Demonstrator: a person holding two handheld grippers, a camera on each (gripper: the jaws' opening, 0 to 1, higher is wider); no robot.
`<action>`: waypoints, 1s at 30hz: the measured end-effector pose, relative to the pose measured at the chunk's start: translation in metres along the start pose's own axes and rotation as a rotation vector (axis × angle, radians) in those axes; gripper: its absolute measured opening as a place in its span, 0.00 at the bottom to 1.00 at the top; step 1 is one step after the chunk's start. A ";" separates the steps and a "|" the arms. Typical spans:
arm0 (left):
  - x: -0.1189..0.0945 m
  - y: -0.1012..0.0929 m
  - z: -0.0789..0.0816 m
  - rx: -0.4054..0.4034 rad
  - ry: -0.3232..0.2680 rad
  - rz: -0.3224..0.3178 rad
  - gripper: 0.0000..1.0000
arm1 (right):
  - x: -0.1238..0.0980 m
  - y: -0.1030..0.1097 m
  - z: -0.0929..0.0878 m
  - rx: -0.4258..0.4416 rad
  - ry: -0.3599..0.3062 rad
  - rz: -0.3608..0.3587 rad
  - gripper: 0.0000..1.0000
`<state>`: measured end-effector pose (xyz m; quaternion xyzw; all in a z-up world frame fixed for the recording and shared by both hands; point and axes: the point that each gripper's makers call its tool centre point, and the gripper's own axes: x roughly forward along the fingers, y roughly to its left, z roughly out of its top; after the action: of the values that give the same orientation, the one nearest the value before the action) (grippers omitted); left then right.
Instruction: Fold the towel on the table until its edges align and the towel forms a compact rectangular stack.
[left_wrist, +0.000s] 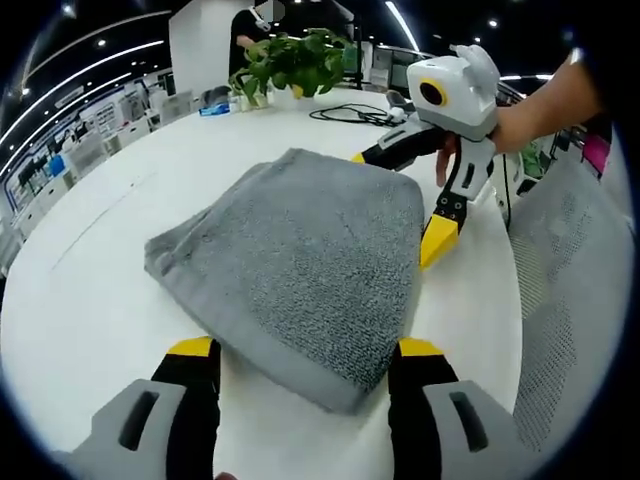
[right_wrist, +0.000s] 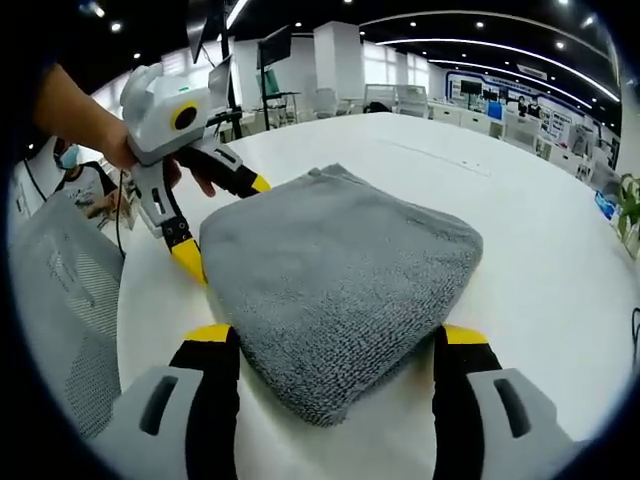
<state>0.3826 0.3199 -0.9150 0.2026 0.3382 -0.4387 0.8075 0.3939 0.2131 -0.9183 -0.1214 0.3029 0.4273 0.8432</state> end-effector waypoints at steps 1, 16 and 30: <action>0.001 0.001 0.001 0.002 0.003 -0.002 0.69 | 0.001 -0.001 0.000 0.001 0.000 -0.002 0.80; 0.012 0.021 0.011 0.005 0.020 -0.001 0.68 | 0.011 -0.022 0.010 0.019 0.003 -0.014 0.79; 0.020 0.038 0.021 -0.006 0.018 0.004 0.67 | 0.018 -0.037 0.017 0.021 -0.002 -0.021 0.79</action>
<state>0.4301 0.3151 -0.9141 0.2049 0.3461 -0.4345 0.8059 0.4384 0.2103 -0.9176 -0.1153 0.3053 0.4153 0.8491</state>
